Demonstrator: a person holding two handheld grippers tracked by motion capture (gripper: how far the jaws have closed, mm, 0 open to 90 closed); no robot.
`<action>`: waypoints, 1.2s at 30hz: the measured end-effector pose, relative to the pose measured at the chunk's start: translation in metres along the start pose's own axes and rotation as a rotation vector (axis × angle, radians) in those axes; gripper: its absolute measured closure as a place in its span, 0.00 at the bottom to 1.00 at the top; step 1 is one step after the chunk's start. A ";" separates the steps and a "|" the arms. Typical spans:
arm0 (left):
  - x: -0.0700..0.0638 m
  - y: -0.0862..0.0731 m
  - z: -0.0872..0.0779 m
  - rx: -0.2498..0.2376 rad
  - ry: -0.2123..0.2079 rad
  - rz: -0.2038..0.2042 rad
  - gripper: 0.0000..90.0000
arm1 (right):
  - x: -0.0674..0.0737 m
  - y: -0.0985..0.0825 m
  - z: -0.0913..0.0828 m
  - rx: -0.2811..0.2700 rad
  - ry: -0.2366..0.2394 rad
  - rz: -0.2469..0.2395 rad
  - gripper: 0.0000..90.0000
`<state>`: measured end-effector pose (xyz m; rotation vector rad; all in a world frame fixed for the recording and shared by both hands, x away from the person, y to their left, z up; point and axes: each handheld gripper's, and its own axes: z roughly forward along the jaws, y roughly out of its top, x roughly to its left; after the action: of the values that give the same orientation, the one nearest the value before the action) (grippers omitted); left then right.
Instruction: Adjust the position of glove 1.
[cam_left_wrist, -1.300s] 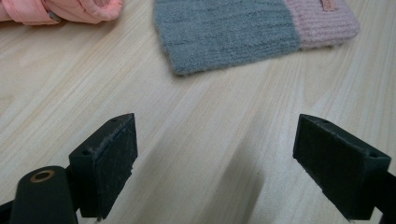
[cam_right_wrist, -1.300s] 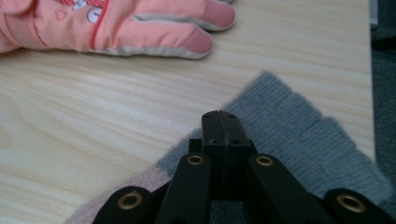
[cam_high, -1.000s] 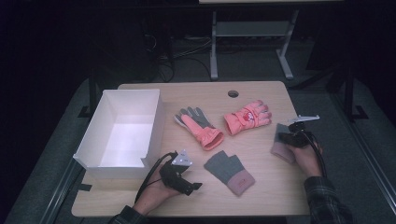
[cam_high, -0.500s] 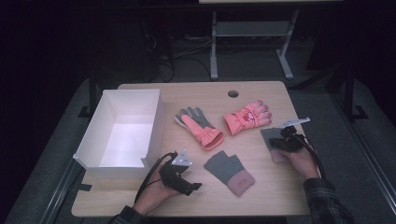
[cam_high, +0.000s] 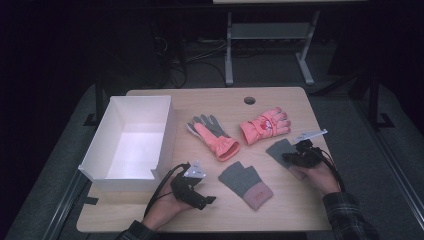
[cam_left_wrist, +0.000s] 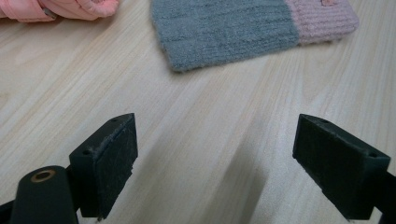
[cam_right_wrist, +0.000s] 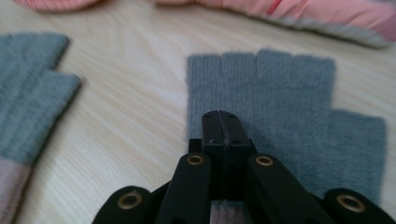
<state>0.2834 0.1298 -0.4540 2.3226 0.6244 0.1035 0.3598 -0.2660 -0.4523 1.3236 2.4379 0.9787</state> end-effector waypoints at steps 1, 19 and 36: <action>0.000 0.000 0.000 -0.001 0.001 0.001 0.15 | -0.001 0.000 -0.004 -0.011 -0.006 0.003 0.98; -0.001 0.000 0.002 0.018 0.002 0.016 0.15 | -0.017 -0.020 -0.009 -0.004 -0.088 0.079 0.76; 0.000 0.000 0.002 0.017 0.005 0.011 0.15 | -0.017 -0.019 -0.017 -0.042 -0.075 0.095 0.97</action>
<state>0.2836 0.1286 -0.4554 2.3435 0.6174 0.1094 0.3487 -0.2950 -0.4539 1.4461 2.3054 0.9786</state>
